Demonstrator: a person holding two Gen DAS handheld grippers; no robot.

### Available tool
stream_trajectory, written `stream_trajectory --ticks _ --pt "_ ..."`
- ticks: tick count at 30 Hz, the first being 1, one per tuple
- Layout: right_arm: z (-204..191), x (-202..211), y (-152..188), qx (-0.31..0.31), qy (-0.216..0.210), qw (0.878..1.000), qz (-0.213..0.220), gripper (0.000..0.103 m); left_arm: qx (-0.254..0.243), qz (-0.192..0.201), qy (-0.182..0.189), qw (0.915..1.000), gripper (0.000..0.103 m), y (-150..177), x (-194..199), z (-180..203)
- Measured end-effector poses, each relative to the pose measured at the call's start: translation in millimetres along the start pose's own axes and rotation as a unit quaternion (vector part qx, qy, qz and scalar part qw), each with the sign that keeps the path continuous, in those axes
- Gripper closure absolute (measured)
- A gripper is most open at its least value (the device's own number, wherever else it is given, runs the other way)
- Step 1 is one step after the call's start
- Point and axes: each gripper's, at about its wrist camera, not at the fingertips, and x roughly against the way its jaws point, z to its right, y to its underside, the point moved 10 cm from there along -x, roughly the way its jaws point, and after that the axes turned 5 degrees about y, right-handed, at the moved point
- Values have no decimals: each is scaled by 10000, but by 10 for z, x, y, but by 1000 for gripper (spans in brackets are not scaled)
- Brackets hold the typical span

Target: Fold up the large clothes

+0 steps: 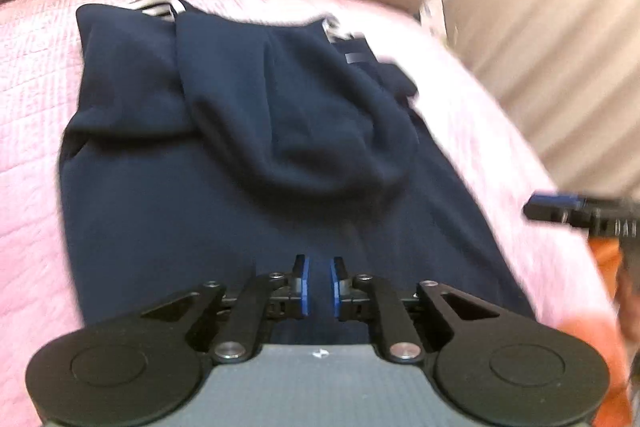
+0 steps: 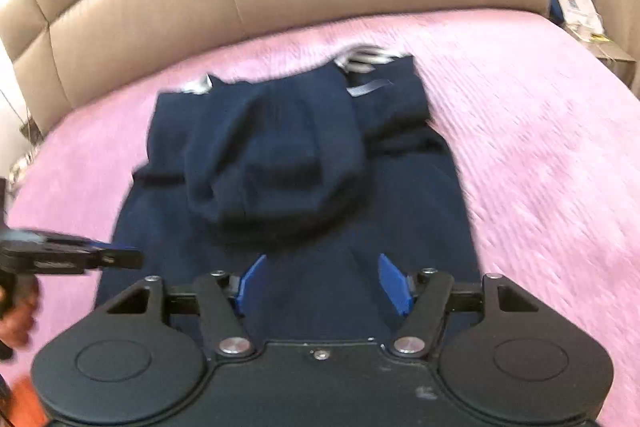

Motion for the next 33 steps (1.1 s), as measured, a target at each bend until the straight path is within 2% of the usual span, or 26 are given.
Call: stream_trajectory --ticks 2,5,8,10,12,17,21,23,26,29,31,32,33 --pt "161 21 219 64 168 9995 -248 26 -206 -275 -122 9993 84 161 85 17" --pt "387 -54 559 -50 385 9968 -701 26 -222 -796 6 9966 76 370 37 -2" --pt "563 -120 851 -360 515 9923 -1064 26 -287 -1211 -111 9922 75 543 -110 -68" --pt "652 -100 1030 -551 581 9894 -1210 26 -411 -1313 -307 9900 75 603 -177 -96" --pt "725 -93 1143 -689 658 9861 -1358 26 -407 -1324 -295 9899 72 625 -202 -103" --pt "987 -77 1268 -945 859 9799 -1531 26 -454 -1390 -147 9891 61 624 -280 -56" --pt "1122 -75 1353 -655 1019 9763 -1793 26 -615 -1622 152 9847 50 722 -249 105" --pt "1186 -55 1394 -534 1069 9744 -1904 26 -851 -1690 93 9819 50 757 -240 165" --pt "1229 -70 1465 -727 808 9715 -2107 25 -984 -1770 -22 9793 51 781 -266 199" --pt "1146 -133 1600 -874 497 9634 -2484 24 -1088 -1819 -177 9771 53 790 -324 242" --pt "1097 -187 1733 -733 506 9566 -2775 23 -1243 -1862 -282 9742 56 811 -322 267" --pt "1068 -190 1751 -622 537 9572 -2776 24 -1312 -1879 -335 9728 64 820 -300 265" --pt "1026 -176 1737 -466 585 9598 -2705 24 -1360 -1887 -402 9717 78 825 -296 277"
